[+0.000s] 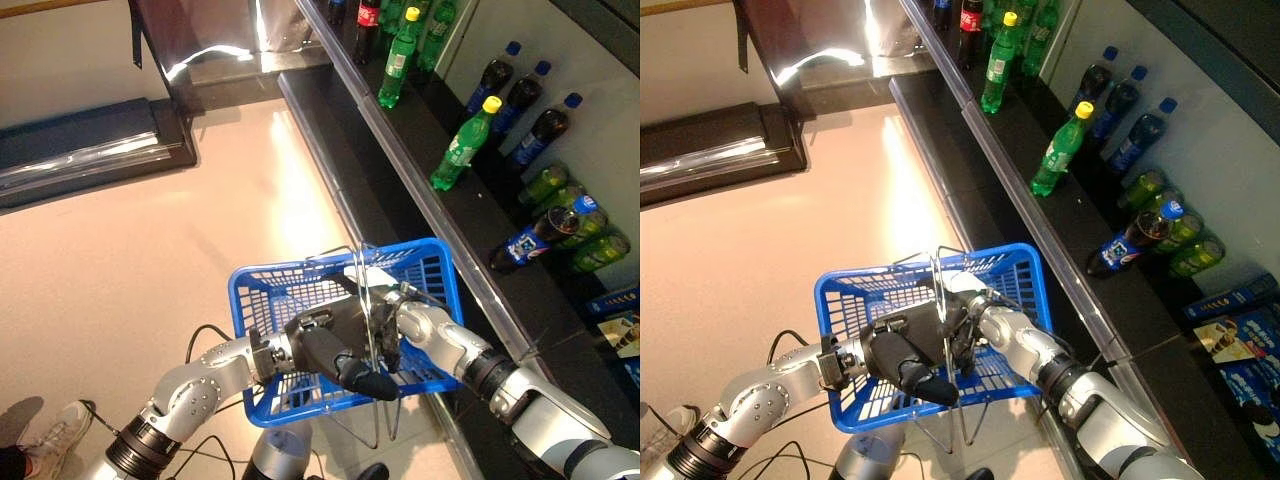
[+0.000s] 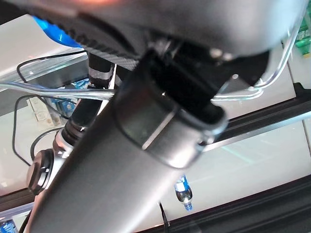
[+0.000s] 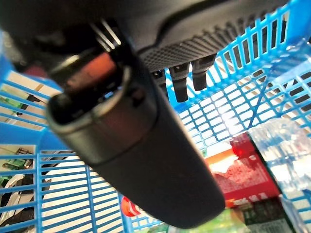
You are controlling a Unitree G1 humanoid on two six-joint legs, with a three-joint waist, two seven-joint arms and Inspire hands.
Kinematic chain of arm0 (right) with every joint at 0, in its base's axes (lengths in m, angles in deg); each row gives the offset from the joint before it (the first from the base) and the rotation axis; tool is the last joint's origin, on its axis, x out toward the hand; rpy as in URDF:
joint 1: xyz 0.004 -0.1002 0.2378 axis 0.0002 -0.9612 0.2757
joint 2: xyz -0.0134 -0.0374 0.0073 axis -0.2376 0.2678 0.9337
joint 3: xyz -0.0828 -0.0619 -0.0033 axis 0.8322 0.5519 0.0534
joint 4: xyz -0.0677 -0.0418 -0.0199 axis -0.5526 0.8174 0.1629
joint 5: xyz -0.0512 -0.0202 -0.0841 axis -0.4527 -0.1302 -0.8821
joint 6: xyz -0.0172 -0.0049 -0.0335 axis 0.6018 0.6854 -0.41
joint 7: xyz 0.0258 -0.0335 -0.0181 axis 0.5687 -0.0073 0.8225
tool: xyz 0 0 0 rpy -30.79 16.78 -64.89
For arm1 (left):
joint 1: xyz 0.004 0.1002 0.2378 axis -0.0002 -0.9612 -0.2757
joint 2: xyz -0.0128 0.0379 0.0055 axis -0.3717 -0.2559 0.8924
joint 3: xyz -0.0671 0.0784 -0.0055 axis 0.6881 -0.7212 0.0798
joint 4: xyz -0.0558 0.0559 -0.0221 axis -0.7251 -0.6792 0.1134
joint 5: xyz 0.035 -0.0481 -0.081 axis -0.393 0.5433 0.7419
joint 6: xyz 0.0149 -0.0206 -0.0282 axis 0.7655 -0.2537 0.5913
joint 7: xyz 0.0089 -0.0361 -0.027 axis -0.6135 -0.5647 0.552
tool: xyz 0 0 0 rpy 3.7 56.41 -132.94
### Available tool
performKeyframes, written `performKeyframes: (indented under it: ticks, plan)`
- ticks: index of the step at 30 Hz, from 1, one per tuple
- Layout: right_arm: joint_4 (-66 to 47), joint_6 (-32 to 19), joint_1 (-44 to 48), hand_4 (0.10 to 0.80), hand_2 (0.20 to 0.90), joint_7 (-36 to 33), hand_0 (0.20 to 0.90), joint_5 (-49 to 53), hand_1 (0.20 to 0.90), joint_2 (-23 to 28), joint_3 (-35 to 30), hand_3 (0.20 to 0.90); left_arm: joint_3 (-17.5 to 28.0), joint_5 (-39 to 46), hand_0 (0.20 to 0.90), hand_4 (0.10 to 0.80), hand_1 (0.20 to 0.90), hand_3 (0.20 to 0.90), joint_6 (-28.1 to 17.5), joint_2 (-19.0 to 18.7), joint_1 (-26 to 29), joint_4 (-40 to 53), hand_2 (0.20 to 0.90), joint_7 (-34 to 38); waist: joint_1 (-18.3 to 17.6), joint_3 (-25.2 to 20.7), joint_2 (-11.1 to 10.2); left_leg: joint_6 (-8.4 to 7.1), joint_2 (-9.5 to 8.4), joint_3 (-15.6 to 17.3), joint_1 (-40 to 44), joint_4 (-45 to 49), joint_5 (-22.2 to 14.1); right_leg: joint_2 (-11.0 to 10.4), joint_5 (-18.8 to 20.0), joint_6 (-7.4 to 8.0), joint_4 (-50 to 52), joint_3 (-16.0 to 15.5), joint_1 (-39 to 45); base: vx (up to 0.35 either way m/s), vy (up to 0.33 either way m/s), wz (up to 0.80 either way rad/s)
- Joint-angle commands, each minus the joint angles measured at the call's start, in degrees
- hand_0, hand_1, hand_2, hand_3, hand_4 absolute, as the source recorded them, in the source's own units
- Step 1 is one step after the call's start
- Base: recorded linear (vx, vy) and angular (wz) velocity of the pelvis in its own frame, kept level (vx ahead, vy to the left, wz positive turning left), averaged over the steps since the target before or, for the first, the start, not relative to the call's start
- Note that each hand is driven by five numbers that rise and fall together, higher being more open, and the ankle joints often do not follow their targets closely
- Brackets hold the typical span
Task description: Pick up the drink and place into the basket.
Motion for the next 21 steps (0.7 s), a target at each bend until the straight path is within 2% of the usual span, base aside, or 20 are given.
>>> performKeyframes:
  ticks: [1, 9, 21]
  plan:
    - [-4.19, -1.87, 0.37, 0.8, 0.9, -5.61, 0.9, 2.65, 0.9, 1.08, -1.54, 0.9, 2.32, 10.21, 0.3, 0.1, 0.3, 0.2, -16.5, 13.16, 6.1, 12.65, 0.3, -6.14, -0.38, -16.54, 0.84, -0.24, -1.22, -2.91, 1.81, -2.05, -1.33, 2.6, 0.67, -0.72, 0.55, 1.98, 0.58, 0.0, 0.0, 0.0]
    - [-8.85, -3.59, -2.28, 0.8, 0.9, -5.31, 0.9, 3.25, 0.9, 3.48, -4.78, 0.9, 7.08, 8.3, 0.3, 0.1, 0.3, 0.2, -21.91, 12.22, 4.21, 12.23, 0.3, -2.52, -1.68, -16.28, 0.98, -0.21, -0.73, -0.76, 2.09, -2.05, -1.36, 2.43, 0.91, -0.44, 0.48, 3.04, 0.32, -0.014, 0.012, -0.1]
    - [-18.96, -7.19, -9.01, 0.8, 0.9, -5.87, 0.9, 7.12, 0.9, 6.53, -11.95, 0.9, 14.41, 4.28, 0.3, 0.1, 0.3, 0.2, -26.65, 12.21, 0.47, 11.79, 0.3, 3.0, -3.99, -16.14, 1.14, -0.09, -0.41, 1.22, 2.01, -2.05, -1.18, 2.18, 1.3, -0.04, 0.33, 4.43, -0.33, -0.014, 0.001, -0.06]
